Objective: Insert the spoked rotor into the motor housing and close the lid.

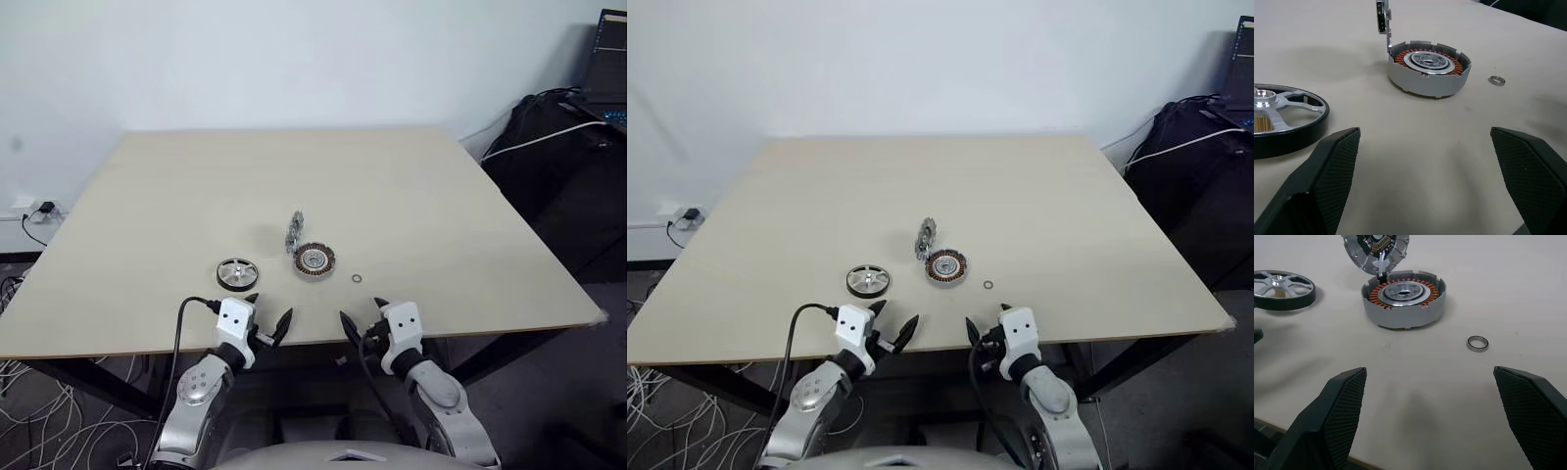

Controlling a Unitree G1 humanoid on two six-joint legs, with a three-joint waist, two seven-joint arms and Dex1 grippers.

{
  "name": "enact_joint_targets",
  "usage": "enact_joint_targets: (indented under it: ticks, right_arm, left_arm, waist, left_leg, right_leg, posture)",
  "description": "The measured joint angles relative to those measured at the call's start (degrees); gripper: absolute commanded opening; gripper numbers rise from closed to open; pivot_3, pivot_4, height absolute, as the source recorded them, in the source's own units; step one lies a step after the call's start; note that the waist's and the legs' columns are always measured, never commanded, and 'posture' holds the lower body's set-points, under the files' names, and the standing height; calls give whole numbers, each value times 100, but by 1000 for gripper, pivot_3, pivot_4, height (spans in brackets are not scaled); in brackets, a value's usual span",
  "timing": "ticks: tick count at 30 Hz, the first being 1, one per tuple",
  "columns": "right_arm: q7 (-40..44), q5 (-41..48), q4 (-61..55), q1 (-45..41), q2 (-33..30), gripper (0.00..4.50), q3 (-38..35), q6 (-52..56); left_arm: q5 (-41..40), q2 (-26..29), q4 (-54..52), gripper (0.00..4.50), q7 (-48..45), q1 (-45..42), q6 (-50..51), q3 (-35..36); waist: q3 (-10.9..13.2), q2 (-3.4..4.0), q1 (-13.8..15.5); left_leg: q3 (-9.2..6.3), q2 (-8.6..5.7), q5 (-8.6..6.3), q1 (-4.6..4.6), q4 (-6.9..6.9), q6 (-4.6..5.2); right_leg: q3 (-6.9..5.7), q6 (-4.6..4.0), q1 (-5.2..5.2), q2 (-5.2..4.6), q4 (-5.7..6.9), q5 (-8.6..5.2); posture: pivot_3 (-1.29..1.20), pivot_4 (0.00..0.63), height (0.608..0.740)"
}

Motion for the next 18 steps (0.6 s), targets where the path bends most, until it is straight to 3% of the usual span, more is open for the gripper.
enact_joint_targets:
  ticks: [18]
  right_arm:
    - [5,-3,1,-46,-1,4479,1,0]
  left_arm:
    - [1,-4,-1,4500,8,-9,-10,-13]
  waist:
    - [0,0,-1]
  left_leg:
    - [0,0,0,0,0,0]
  right_leg:
    - [-1,-2,0,0,0,1]
  posture:
    - [0,0,740]
